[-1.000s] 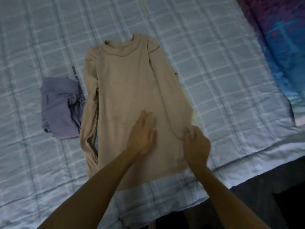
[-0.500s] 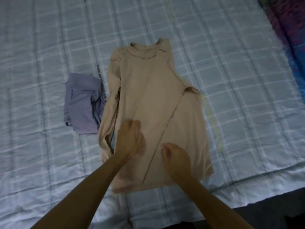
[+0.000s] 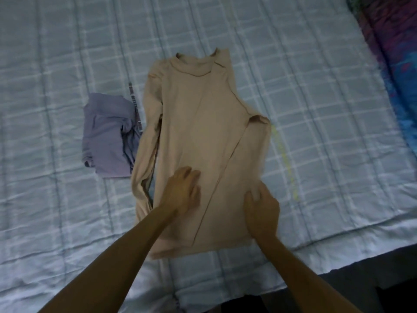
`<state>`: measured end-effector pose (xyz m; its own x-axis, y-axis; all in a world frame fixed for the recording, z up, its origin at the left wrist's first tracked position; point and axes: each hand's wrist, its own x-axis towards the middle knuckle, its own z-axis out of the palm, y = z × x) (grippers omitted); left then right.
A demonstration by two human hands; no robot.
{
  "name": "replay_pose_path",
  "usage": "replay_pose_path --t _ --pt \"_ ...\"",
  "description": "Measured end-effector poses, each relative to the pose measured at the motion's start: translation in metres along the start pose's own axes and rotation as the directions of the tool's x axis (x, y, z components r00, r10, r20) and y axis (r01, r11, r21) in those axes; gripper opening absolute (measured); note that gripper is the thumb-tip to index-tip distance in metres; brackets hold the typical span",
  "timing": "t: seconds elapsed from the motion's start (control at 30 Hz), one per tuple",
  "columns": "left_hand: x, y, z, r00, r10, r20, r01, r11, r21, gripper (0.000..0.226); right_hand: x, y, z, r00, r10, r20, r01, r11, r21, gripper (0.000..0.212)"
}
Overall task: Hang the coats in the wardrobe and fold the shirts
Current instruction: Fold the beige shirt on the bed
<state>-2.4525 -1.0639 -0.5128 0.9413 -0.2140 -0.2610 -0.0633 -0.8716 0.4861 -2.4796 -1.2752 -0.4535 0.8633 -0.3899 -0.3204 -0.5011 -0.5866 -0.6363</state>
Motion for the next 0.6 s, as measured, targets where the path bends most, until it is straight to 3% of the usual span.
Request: replay_pose_path --t 0.07,0.1,0.13,0.2,0.23,0.3,0.4,0.43,0.5,0.6 --pt "-0.004 -0.004 -0.012 0.99 -0.102 -0.095 0.082 0.977 -0.198 0.039 -0.029 -0.028 0.017 0.957 -0.281 0.072 0.285 0.957 -0.054 0.032" --pt "-0.006 -0.007 -0.019 0.967 -0.192 -0.169 0.136 0.946 -0.295 0.039 -0.043 -0.036 0.028 0.892 -0.411 0.189 0.432 0.898 -0.08 0.037" --pt "-0.01 -0.009 -0.028 0.928 -0.283 -0.242 0.183 0.913 -0.365 0.036 -0.056 -0.045 0.038 0.812 -0.451 0.371 0.514 0.853 -0.09 0.042" --pt "-0.018 -0.02 -0.041 0.856 -0.402 -0.326 0.243 0.869 -0.432 0.025 -0.075 -0.054 0.059 0.645 -0.239 0.726 0.517 0.836 -0.185 0.045" --pt "-0.024 -0.03 -0.042 0.84 -0.428 -0.334 0.263 0.859 -0.439 0.021 -0.082 -0.052 0.068 0.585 -0.138 0.799 0.544 0.798 -0.26 0.043" --pt "-0.038 -0.048 -0.044 0.829 -0.441 -0.343 0.298 0.869 -0.396 0.018 -0.09 -0.042 0.079 0.607 -0.12 0.786 0.586 0.736 -0.34 0.04" --pt "-0.055 -0.069 -0.034 0.792 -0.488 -0.367 0.424 0.872 -0.243 0.017 -0.085 -0.022 0.081 0.695 -0.187 0.694 0.513 0.805 -0.297 0.042" --pt "-0.06 -0.07 -0.028 0.76 -0.554 -0.341 0.484 0.832 -0.273 0.02 -0.081 -0.016 0.079 0.718 -0.239 0.654 0.509 0.821 -0.258 0.042" --pt "-0.067 -0.062 -0.023 0.731 -0.657 -0.185 0.507 0.704 -0.498 0.04 -0.074 -0.009 0.075 0.749 -0.31 0.586 0.534 0.806 -0.256 0.042" --pt "-0.07 -0.052 -0.023 0.712 -0.7 0.052 0.524 0.48 -0.703 0.063 -0.064 -0.002 0.073 0.753 -0.299 0.587 0.563 0.754 -0.338 0.041"
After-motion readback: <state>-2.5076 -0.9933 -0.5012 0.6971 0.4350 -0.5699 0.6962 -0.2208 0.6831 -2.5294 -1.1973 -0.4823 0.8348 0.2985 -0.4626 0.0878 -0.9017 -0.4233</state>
